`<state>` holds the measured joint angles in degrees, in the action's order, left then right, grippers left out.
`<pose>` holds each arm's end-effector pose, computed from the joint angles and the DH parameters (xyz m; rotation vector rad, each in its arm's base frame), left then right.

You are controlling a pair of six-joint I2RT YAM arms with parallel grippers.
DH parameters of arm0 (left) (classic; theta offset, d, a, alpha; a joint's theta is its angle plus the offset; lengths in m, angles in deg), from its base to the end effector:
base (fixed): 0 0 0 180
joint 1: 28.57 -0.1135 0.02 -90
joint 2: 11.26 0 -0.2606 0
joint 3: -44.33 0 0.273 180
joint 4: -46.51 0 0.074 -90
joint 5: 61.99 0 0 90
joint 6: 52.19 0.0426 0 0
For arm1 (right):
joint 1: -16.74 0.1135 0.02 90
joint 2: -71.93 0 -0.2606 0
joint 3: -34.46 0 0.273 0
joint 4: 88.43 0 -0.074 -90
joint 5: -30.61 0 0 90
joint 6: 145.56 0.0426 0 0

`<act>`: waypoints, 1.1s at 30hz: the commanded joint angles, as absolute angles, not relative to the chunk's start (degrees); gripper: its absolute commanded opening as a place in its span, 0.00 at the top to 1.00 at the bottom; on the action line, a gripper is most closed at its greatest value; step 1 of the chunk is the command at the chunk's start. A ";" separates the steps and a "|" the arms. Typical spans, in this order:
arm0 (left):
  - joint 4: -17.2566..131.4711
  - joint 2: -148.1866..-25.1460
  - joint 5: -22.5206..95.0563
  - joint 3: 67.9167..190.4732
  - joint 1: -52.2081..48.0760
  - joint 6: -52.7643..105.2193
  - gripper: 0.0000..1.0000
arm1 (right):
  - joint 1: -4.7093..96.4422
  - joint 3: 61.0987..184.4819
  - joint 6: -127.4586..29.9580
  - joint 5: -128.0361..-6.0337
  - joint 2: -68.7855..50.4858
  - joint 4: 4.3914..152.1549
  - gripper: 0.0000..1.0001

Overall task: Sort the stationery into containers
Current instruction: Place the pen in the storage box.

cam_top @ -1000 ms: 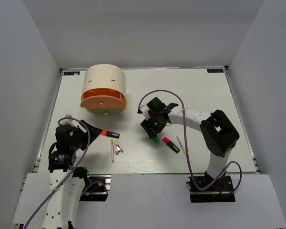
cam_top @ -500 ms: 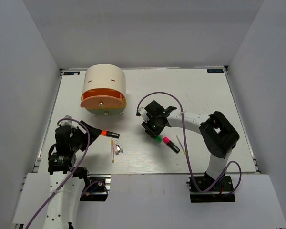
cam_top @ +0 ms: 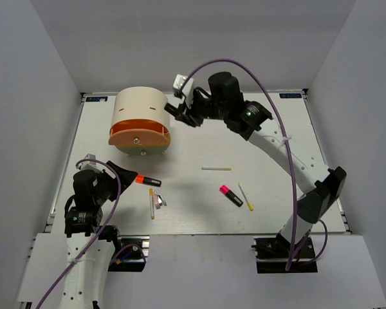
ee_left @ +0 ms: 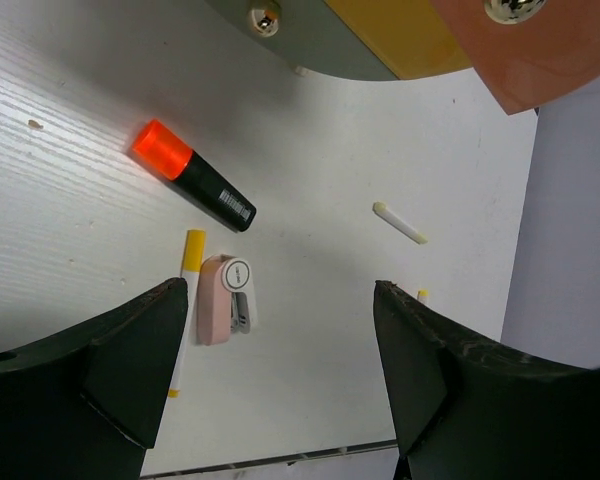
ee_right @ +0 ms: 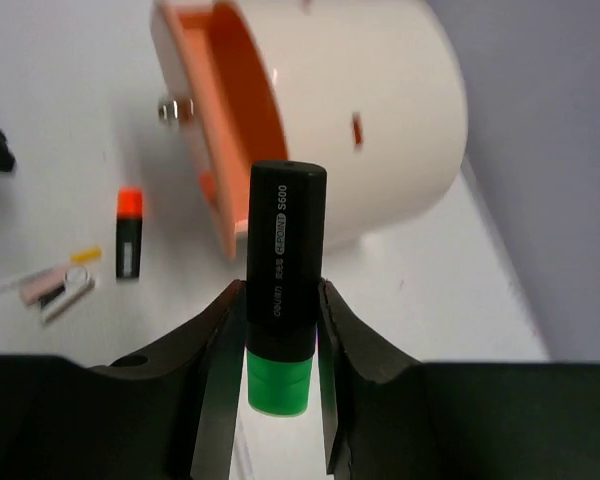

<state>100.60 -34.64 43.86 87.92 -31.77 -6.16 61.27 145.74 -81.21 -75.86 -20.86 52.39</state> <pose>0.1329 -0.0042 0.2471 -0.7362 2.0975 -0.7009 0.2760 0.2884 0.4198 -1.2732 1.4748 0.4966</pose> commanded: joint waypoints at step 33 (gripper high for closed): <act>96.47 -34.11 45.23 86.91 -31.55 -6.40 0.16 | 62.18 167.21 -58.64 -106.95 -49.53 85.72 1.00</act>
<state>97.08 -34.02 44.10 87.37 -31.77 -6.22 61.93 166.92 -58.70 -107.07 -48.93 81.39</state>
